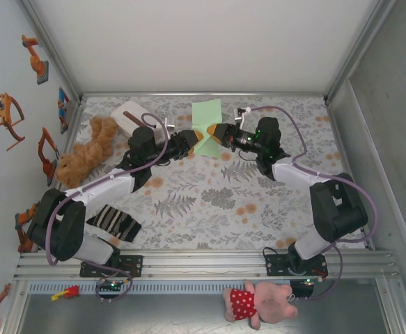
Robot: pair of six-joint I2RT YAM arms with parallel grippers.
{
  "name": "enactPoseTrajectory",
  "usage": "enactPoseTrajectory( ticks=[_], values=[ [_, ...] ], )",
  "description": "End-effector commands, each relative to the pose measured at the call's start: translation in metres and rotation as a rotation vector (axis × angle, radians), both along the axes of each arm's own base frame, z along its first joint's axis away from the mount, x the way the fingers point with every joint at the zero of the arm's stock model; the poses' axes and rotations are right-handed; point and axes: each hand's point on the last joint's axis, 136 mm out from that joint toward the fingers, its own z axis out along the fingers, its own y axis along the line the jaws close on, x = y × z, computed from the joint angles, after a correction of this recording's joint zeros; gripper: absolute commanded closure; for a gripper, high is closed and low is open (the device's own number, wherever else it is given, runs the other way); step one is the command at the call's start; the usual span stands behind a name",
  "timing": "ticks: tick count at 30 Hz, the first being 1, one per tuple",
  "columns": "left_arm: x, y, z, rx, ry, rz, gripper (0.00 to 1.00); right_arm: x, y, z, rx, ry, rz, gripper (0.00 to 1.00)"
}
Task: Fold a paper plane with a square sheet of paper (pick it up from the middle)
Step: Turn over the paper at the center of the table.
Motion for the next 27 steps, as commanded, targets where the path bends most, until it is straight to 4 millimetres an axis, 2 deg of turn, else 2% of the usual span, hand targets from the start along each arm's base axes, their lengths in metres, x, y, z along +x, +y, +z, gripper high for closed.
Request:
enactPoseTrajectory(
  ticks=[1,3,5,9,12,13,15,18,21,23,27],
  values=[
    [-0.001,-0.004,0.019,-0.024,-0.058,-0.022,0.7,-0.001,-0.004,0.01,0.022,-0.028,0.003,0.96],
    [0.0,-0.003,0.018,-0.018,-0.061,-0.017,0.75,-0.002,-0.005,0.008,0.019,-0.022,0.007,0.89],
    [0.0,-0.002,0.017,-0.008,-0.067,-0.014,0.79,0.002,-0.012,0.003,0.019,0.0,-0.014,0.8],
    [0.003,0.002,0.012,0.03,-0.077,0.006,0.84,0.007,-0.025,-0.007,0.008,0.026,-0.054,0.67],
    [0.005,0.007,0.003,0.085,-0.079,0.026,0.85,0.015,-0.04,-0.02,-0.008,0.06,-0.105,0.62],
    [0.006,0.01,-0.001,0.11,-0.081,0.034,0.86,0.017,-0.045,-0.024,-0.015,0.068,-0.121,0.56],
    [0.006,0.017,-0.013,0.189,-0.068,0.053,0.86,0.021,-0.056,-0.034,-0.033,0.089,-0.159,0.52],
    [0.004,0.033,-0.034,0.371,-0.056,0.086,0.86,0.025,-0.071,-0.051,-0.11,0.123,-0.216,0.5],
    [0.001,0.055,-0.055,0.607,-0.05,0.124,0.87,0.022,-0.086,-0.068,-0.289,0.14,-0.276,0.48],
    [-0.001,0.074,-0.066,0.801,-0.049,0.158,0.87,0.019,-0.099,-0.07,-0.401,0.122,-0.322,0.48],
    [0.001,0.107,-0.071,1.159,-0.069,0.212,0.87,0.014,-0.12,-0.067,-0.544,0.091,-0.396,0.48]
  ],
)
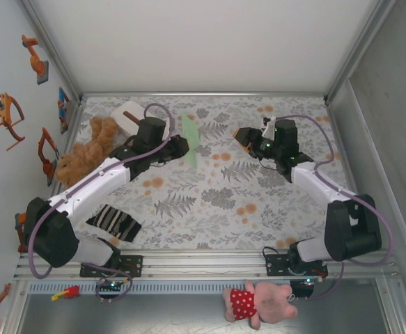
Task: Fold a paper plane with a square sheet of paper (pick it up from the middle)
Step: Turn over the paper at the center of the table.
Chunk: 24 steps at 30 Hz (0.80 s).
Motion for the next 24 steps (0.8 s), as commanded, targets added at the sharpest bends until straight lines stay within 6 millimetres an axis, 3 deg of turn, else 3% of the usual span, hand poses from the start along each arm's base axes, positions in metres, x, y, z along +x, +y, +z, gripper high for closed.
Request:
enactPoseTrajectory(
  ticks=[1,6,10,17,24],
  values=[
    [-0.009,0.061,-0.03,0.508,0.023,0.07,0.87,-0.006,-0.026,-0.007,-0.216,-0.01,-0.061,0.48],
    [0.0,0.084,-0.026,0.876,-0.013,0.139,0.88,-0.009,-0.042,-0.014,-0.291,0.016,-0.122,0.49],
    [0.007,0.075,-0.039,1.075,-0.003,0.136,0.9,-0.011,-0.055,-0.027,-0.345,0.067,-0.179,0.5],
    [0.006,0.017,-0.062,1.092,-0.019,0.037,0.92,-0.017,-0.062,-0.046,-0.374,0.136,-0.204,0.51],
    [0.015,0.006,-0.045,1.105,-0.099,-0.011,0.93,-0.017,-0.065,-0.047,-0.375,0.144,-0.215,0.52]
  ],
)
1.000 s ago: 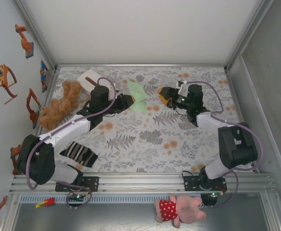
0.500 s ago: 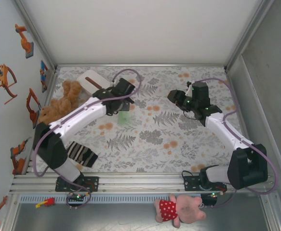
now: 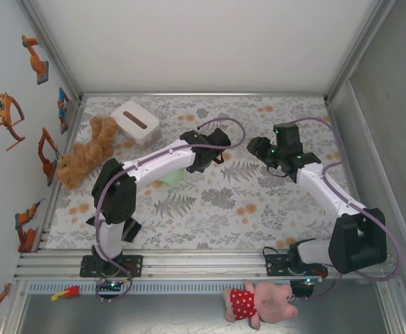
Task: Fold a paper plane with a square sheet of paper (pick it up from the middle)
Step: Turn over the paper at the center of the table.
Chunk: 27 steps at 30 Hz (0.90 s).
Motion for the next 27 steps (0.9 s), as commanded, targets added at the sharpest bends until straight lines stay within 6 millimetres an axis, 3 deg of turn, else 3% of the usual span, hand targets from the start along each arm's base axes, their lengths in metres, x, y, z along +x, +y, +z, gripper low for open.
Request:
enactPoseTrajectory(
  ticks=[1,5,9,16,19,22,27],
  values=[
    [0.01,0.007,0.029,0.058,-0.058,-0.047,0.93,-0.001,-0.009,-0.007,-0.028,0.016,-0.032,0.52],
    [0.025,0.011,0.056,0.143,-0.139,-0.094,0.94,-0.002,-0.012,-0.008,-0.027,0.025,-0.046,0.52],
    [0.037,0.012,0.071,0.142,-0.187,-0.108,0.94,-0.003,-0.017,-0.008,-0.025,0.033,-0.065,0.52],
    [0.049,-0.001,0.064,0.16,-0.202,-0.168,0.94,-0.006,-0.023,-0.01,-0.028,0.045,-0.085,0.52],
    [0.056,-0.005,0.074,0.173,-0.227,-0.175,0.94,-0.006,-0.024,-0.01,-0.028,0.047,-0.086,0.52],
    [0.052,-0.024,0.062,0.087,-0.189,-0.218,0.94,-0.006,-0.026,-0.012,-0.029,0.054,-0.092,0.52],
    [0.035,-0.044,0.012,-0.042,-0.056,-0.212,0.93,-0.009,-0.033,-0.015,-0.045,0.06,-0.121,0.53]
  ],
)
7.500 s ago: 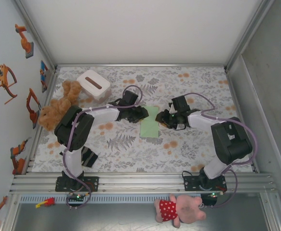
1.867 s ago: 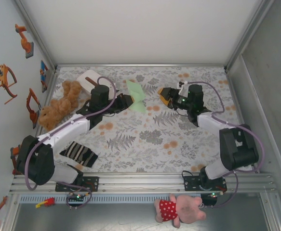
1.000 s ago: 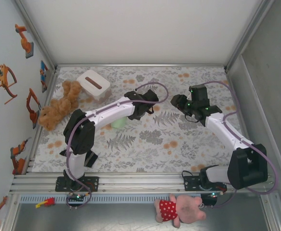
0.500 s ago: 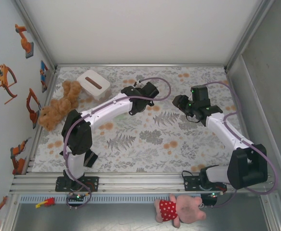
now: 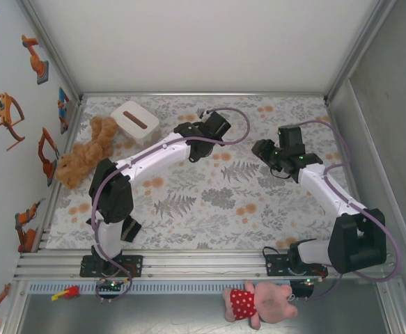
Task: Fold a paper plane with a square sheet of paper (pick it up from the middle)
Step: Turn over the paper at the center of the table, then move the paper to the center of the table.
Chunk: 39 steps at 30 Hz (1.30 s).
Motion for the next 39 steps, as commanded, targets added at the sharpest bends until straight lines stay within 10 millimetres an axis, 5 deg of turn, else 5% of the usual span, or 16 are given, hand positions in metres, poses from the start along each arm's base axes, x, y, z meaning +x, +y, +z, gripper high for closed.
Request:
enactPoseTrajectory(
  ticks=[1,10,19,24,32,39],
  values=[
    [-0.017,-0.025,-0.042,-0.113,0.132,-0.015,0.92,-0.006,-0.014,-0.002,-0.022,0.008,-0.053,0.53],
    [-0.058,-0.077,-0.085,-0.488,0.376,0.015,0.72,-0.011,-0.027,-0.014,-0.032,0.046,-0.131,0.53],
    [-0.067,-0.087,-0.065,-0.834,0.502,0.021,0.41,-0.006,-0.005,-0.023,0.01,0.077,-0.023,0.54],
    [-0.063,-0.055,-0.059,-0.988,0.508,0.125,0.32,-0.006,0.039,-0.028,0.033,0.086,0.145,0.56],
    [-0.062,0.025,-0.083,-1.094,0.437,0.395,0.13,-0.016,0.144,-0.047,0.028,0.114,0.467,0.65],
    [-0.064,0.059,-0.095,-1.151,0.393,0.512,0.01,-0.014,0.209,-0.071,0.043,0.15,0.63,0.73]
  ],
)
